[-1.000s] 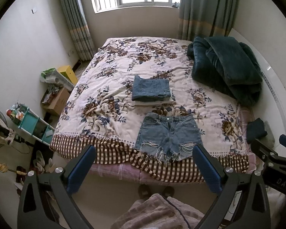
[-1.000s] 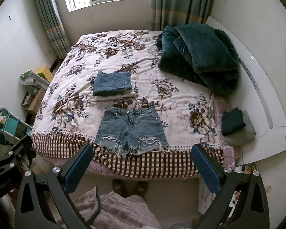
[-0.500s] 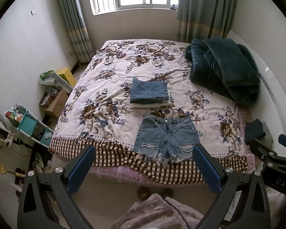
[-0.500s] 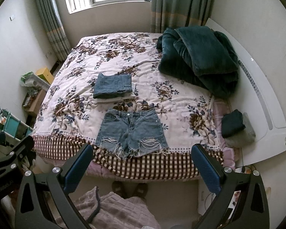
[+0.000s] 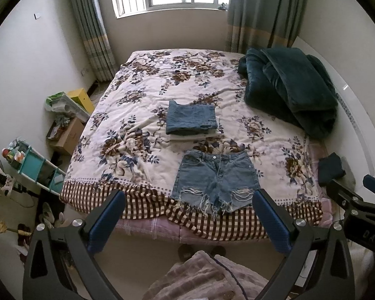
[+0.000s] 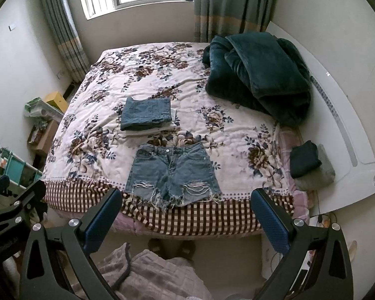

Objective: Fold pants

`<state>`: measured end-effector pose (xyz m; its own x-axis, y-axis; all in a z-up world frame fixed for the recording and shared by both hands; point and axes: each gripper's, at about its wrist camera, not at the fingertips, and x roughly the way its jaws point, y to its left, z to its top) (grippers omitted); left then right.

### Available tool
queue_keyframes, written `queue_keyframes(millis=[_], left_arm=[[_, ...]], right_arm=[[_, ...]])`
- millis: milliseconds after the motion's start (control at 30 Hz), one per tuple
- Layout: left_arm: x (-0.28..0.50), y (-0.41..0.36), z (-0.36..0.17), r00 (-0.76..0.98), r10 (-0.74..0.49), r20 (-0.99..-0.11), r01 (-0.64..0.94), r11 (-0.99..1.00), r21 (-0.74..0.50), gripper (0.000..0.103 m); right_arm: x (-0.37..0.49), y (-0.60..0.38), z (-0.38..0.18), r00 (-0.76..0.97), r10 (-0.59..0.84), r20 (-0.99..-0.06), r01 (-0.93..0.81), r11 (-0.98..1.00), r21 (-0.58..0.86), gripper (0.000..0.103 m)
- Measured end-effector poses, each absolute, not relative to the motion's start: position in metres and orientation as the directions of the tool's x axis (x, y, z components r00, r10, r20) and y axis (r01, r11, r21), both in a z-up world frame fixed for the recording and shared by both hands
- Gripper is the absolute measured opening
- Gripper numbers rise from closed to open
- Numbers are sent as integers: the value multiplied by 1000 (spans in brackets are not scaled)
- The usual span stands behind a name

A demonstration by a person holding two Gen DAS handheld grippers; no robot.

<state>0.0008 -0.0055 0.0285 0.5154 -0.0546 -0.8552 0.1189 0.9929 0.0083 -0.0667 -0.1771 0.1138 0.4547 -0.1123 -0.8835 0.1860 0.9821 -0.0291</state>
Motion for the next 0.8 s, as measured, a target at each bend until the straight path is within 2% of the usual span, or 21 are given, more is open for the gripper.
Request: queue_keyframes(millis=[167,333,533,800], left_arm=[[13,-3,20,531,-38,-846,113,993,26,103],[49,-5,-19,514,-34,-857,113,993,28,103],[93,-25,-89,435,-20,-900,132,990,42,103],[144,-80,-184,333,60,-941,41,996,78,103]], right_arm=[[-51,-177,107,447,-135,-884,222,974,-36,103],[-25,-179,72,439,-161,-884,271,962,-41,103],[23,-197,-4,381,-205,-902,295,951,-92,103],[90,-263,-127,256,-138,-957,216,973,-82,103]])
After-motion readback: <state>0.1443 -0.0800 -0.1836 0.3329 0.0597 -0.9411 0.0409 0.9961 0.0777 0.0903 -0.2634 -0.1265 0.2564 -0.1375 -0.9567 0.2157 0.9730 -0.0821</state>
